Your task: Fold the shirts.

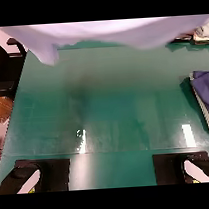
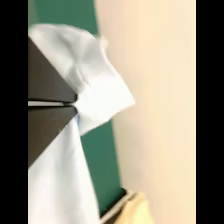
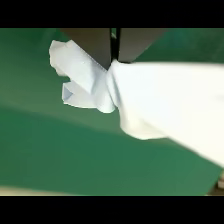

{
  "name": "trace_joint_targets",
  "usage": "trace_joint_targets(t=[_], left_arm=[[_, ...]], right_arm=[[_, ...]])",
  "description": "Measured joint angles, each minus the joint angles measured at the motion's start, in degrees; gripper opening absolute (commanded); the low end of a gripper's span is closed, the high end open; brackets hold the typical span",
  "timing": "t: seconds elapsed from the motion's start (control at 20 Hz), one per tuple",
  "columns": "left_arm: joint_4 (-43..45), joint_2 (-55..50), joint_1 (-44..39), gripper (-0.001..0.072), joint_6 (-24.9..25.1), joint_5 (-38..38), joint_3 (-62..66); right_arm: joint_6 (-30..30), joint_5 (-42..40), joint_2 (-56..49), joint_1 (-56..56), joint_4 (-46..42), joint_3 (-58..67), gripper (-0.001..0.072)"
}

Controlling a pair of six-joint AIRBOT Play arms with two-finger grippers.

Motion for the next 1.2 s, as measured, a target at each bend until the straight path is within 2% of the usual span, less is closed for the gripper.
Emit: trace_joint_targets(t=[0.3, 0.6, 0.8, 0.9, 1.15, 1.2], left_arm=[[-2.49, 4.13, -0.02, 0.0021, -0.04, -1.88, 4.09], [-4.5, -4.98, 0.0, 0.0022, 0.17, -15.26, 1.11], [-5.05, -14.78, -0.02, 0.0022, 1.2, -21.84, -11.08], [-5.05, -19.8, -0.02, 0.0022, 2.4, -20.46, -18.69], [-3.45, -31.61, -0.02, 0.0027, 4.33, -7.21, -26.97], [-3.23, -32.81, -0.02, 0.0263, 4.35, -4.7, -26.99]], right_arm=[[2.69, 5.84, 1.25, -7.04, -0.24, 10.23, 0.0017], [7.58, 11.8, -6.4, -1.4, -2.95, 0.11, 0.0017], [9.66, 13.62, -17.09, 6.36, -10.54, -8.87, 0.0017], [10.01, 12.5, -23.43, 8.63, -12.37, -11.65, 0.0017], [10.23, 7.85, -36.63, 10.32, -14.27, -7.76, 0.0019], [10.23, 7.37, -38.8, 10.43, -14.56, -5.55, 0.0087]])
